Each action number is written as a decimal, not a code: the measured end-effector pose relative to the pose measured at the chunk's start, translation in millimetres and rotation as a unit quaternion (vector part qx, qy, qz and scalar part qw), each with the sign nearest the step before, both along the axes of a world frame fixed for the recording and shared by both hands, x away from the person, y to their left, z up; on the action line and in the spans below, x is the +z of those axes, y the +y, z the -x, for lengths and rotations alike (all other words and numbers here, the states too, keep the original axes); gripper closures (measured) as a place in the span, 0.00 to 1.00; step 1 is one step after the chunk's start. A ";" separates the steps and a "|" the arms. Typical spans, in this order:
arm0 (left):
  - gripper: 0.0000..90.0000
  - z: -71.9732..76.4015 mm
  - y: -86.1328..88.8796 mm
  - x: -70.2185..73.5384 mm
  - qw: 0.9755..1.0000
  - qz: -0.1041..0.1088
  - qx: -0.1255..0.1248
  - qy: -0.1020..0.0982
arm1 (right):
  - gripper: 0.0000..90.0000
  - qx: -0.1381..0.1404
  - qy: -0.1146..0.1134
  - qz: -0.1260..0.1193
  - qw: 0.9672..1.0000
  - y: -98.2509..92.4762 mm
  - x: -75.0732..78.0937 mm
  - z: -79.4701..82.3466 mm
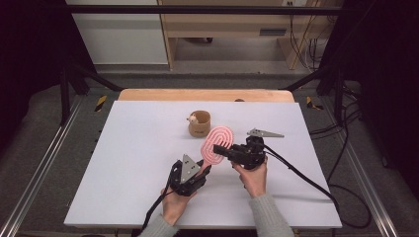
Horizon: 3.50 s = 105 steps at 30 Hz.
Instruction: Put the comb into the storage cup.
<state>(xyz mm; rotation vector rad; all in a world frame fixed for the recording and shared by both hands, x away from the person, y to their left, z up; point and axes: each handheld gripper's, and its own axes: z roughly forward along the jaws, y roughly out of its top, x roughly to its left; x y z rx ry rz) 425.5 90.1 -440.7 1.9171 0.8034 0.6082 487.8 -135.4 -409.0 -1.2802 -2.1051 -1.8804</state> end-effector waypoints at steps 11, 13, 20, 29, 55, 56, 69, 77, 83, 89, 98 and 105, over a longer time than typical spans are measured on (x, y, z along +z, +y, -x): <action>0.77 0.6 -2.3 2.0 1.000 0.001 -0.001 -0.006 | 0.70 0.007 -0.002 -0.017 1.000 -0.6 3.6 5.1; 0.77 0.6 -2.7 2.4 1.000 0.002 0.000 -0.005 | 0.70 0.007 -0.004 -0.018 1.000 -0.8 3.9 5.6; 0.73 -1.3 -2.5 5.2 1.000 0.008 -0.004 0.005 | 0.71 0.008 -0.003 -0.019 1.000 -1.2 5.3 6.7; 0.67 -2.4 -1.1 8.2 1.000 0.016 -0.003 0.006 | 0.71 -0.001 -0.007 -0.016 1.000 -3.1 7.5 6.2; 0.07 -22.4 18.9 33.4 0.997 0.046 -0.047 0.051 | 0.71 -0.037 -0.033 0.001 0.999 -17.7 26.6 0.9; 0.07 -23.6 20.9 35.4 0.996 0.048 -0.048 0.052 | 0.71 -0.037 -0.034 0.003 0.999 -18.2 27.8 0.6; 0.03 -24.7 53.3 49.4 0.996 0.040 -0.064 0.055 | 0.71 -0.054 -0.057 0.011 0.997 -27.5 46.9 -0.7; 0.01 -26.1 71.9 43.5 0.996 0.032 -0.048 0.070 | 0.71 -0.060 -0.065 0.026 0.996 -28.0 55.5 -3.2; 0.01 -26.2 87.8 38.2 0.996 0.030 -0.041 0.072 | 0.71 -0.065 -0.069 0.032 0.995 -27.7 59.9 -5.6; 0.01 -24.3 109.3 30.4 0.996 0.045 -0.029 0.069 | 0.71 -0.071 -0.071 0.037 0.994 -27.7 62.9 -8.1; 0.01 -22.3 138.4 19.4 0.997 0.050 -0.011 0.062 | 0.71 -0.073 -0.071 0.046 0.994 -24.1 65.6 -12.1; 0.01 -19.6 156.4 10.1 0.997 0.053 0.003 0.056 | 0.71 -0.079 -0.072 0.047 0.993 -26.0 68.3 -13.3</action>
